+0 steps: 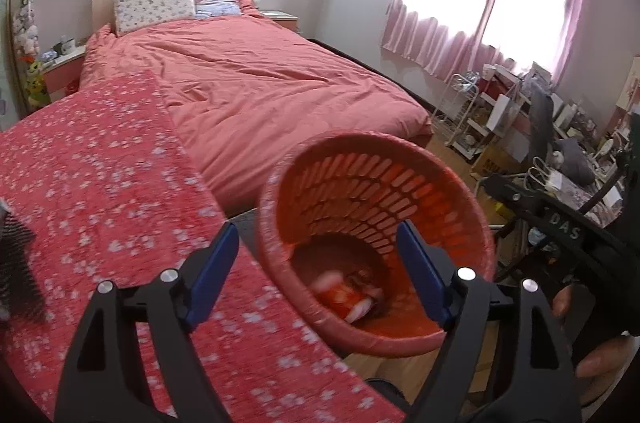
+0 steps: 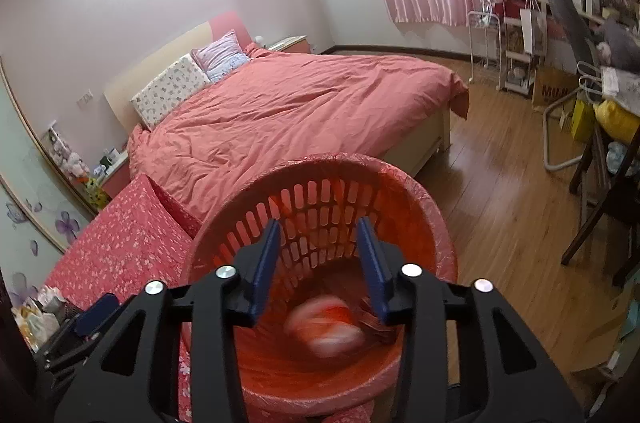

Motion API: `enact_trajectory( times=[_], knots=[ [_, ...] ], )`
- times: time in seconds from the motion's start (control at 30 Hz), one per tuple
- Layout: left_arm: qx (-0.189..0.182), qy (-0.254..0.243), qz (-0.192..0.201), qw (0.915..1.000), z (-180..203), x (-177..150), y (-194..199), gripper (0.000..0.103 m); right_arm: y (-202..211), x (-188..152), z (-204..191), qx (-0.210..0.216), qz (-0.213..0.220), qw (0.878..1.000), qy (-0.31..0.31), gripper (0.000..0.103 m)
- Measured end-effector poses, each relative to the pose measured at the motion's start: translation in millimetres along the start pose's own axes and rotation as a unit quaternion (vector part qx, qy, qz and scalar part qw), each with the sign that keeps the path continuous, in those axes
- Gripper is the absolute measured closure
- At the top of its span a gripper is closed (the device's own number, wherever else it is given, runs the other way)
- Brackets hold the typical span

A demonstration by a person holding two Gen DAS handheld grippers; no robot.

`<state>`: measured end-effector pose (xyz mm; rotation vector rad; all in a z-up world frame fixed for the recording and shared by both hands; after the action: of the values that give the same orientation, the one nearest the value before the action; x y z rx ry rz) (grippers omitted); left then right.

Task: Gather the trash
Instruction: 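Carry cup and scarf over the orange basket and open both tools, then move both tools back toward the pile on the bed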

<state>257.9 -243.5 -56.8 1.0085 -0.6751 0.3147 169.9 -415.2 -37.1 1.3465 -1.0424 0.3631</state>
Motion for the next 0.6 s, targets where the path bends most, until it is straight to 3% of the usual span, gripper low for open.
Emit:
enact_trajectory(
  times=[0.27, 0.6],
  knots=[
    [0.045, 0.004, 0.027, 0.9986, -40.4, -2.7, 42.1, 0.02, 13.4, 2.4, -19.7, -0.015, 0.013, 0.999, 0.045, 0.053],
    [0.097, 0.047, 0.067, 0.9919, -108.1, -5.9, 109.0, 0.02, 31.4, -4.4, -76.5, 0.024, 0.017, 0.994, 0.102, 0.053]
  ],
)
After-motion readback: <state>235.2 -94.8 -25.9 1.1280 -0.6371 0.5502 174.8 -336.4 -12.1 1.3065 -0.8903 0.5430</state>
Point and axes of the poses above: each gripper's, at about its wrist camera, not at the fingertips, and y roughly against the way its jaws point, z to its right, x to its top, the point moved 3 cm from there along -y, roughly the way its jaws point, and after that the axes turned 13 degrees about y, right-handed, at the moved point
